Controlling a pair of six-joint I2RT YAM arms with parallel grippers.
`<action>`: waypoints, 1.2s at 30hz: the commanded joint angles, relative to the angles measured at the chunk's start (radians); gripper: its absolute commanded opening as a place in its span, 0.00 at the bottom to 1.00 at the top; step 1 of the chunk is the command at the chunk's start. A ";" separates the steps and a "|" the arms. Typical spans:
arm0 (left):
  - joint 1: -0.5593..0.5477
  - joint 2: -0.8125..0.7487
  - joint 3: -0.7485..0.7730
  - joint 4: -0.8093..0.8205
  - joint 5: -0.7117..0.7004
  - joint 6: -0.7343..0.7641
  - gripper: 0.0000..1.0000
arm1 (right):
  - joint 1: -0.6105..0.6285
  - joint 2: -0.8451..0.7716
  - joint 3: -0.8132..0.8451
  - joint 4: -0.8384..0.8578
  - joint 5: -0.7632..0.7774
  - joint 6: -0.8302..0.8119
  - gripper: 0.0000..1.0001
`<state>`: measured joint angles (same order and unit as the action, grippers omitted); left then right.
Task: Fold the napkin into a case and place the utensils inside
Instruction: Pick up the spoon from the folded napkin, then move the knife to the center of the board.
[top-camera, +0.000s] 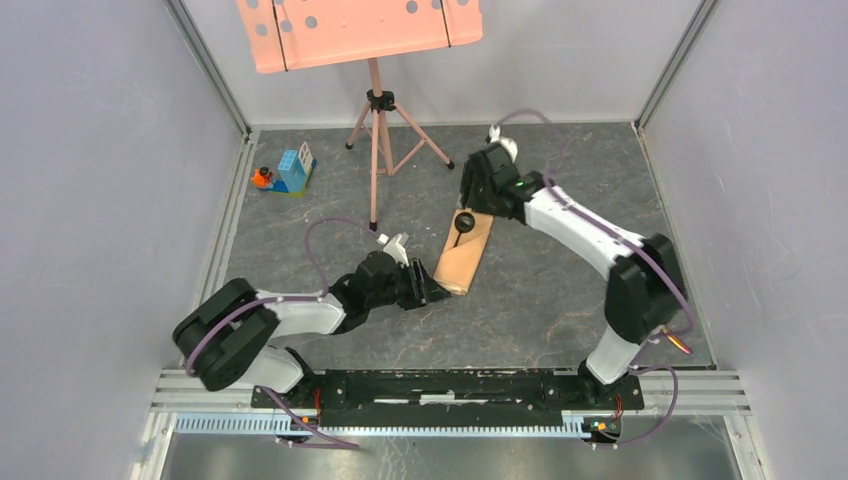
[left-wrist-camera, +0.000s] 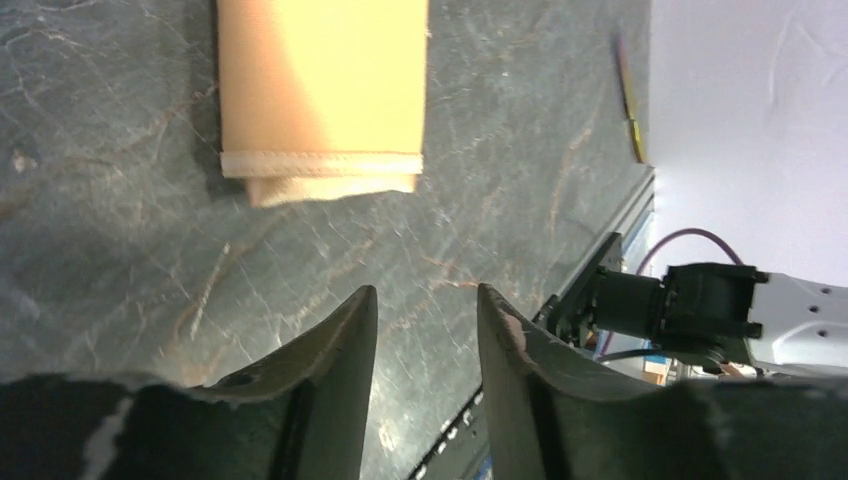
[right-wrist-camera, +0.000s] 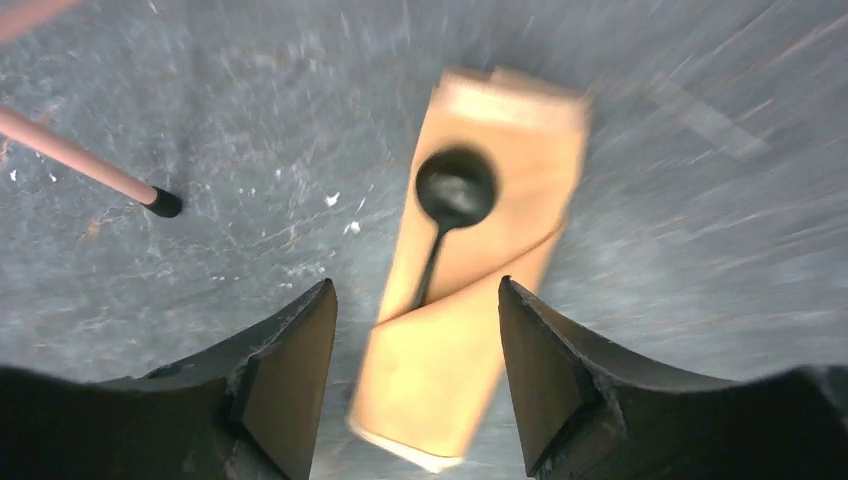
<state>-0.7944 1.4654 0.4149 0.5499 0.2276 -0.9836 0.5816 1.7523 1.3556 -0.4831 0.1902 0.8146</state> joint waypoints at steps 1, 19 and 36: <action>-0.006 -0.202 -0.019 -0.147 0.015 0.115 0.53 | -0.001 -0.230 0.087 -0.130 0.263 -0.560 0.69; -0.028 -0.717 0.106 -0.624 0.133 0.309 0.66 | -0.840 -0.782 -0.744 -0.174 -0.044 -1.923 0.84; -0.078 -0.660 0.121 -0.703 0.048 0.354 0.67 | -1.105 -0.524 -0.701 -0.147 -0.025 -2.078 0.91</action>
<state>-0.8646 0.7795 0.5087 -0.1383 0.3008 -0.6956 -0.4961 1.1984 0.6044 -0.6632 0.1928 -1.2037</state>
